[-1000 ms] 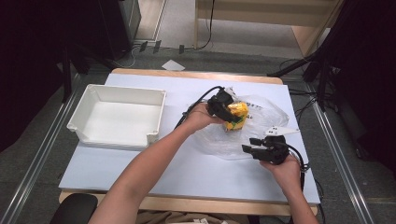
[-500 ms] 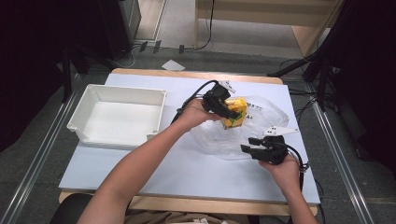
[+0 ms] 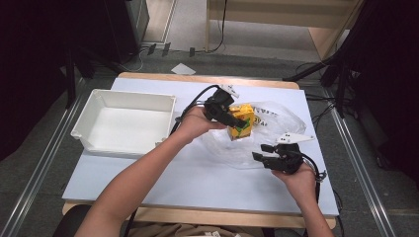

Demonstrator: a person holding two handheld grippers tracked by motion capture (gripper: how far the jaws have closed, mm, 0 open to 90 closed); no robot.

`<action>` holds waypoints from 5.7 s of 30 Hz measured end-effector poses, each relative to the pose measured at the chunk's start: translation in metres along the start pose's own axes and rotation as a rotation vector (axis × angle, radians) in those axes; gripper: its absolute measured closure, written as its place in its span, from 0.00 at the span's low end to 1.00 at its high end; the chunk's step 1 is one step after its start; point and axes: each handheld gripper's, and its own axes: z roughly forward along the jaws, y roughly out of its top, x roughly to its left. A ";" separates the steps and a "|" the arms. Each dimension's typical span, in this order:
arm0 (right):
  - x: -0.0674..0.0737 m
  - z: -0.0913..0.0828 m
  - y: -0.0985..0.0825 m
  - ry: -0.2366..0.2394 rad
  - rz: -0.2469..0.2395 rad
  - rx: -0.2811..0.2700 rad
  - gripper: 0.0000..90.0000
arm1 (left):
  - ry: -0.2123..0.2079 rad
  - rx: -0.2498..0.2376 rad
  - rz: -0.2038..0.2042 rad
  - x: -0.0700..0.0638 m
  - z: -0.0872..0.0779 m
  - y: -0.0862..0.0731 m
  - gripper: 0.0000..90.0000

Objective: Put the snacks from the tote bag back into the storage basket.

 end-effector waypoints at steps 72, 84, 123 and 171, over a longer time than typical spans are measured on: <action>0.012 0.011 0.000 0.045 -0.007 0.006 0.56 | 0.029 -0.014 -0.019 0.015 -0.093 -0.055 0.58; 0.012 0.012 0.000 0.046 -0.009 0.007 0.56 | 0.038 -0.022 -0.044 0.022 -0.111 -0.056 0.58; 0.014 0.011 0.001 0.047 -0.017 0.009 0.57 | 0.147 -0.058 -0.069 0.043 -0.158 -0.073 0.58; 0.015 0.013 0.002 0.053 -0.018 0.013 0.57 | 0.255 -0.060 -0.164 0.076 -0.196 -0.111 0.58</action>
